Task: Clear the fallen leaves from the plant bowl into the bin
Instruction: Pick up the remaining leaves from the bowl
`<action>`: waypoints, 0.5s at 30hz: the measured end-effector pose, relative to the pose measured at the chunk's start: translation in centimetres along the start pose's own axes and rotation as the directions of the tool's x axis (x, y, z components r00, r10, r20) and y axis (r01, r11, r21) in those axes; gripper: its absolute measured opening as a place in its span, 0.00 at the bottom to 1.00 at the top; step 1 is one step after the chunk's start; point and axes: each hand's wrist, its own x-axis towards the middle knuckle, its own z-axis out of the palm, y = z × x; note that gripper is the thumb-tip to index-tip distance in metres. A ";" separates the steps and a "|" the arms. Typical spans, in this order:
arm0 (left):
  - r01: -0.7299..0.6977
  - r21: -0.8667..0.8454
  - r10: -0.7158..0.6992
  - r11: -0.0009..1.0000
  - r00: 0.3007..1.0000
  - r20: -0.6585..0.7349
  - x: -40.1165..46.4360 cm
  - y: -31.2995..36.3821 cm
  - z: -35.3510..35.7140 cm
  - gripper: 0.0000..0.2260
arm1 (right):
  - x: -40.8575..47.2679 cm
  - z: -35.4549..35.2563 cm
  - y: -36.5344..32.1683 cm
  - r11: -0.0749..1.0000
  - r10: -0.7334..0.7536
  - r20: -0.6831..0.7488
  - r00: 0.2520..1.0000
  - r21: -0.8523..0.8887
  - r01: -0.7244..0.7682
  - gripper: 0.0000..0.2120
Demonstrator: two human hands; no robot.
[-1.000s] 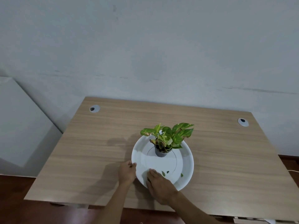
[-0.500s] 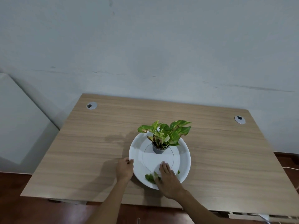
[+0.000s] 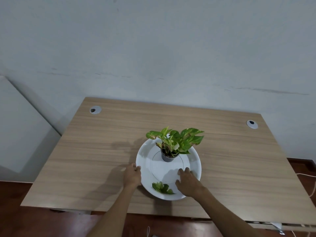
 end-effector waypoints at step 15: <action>-0.054 0.094 0.058 0.994 0.998 -0.037 0.0 0.1 0.5 0.08 | -0.1 0.0 0.0 0.965 -0.053 -0.197 0.979 0.243 0.101 0.15</action>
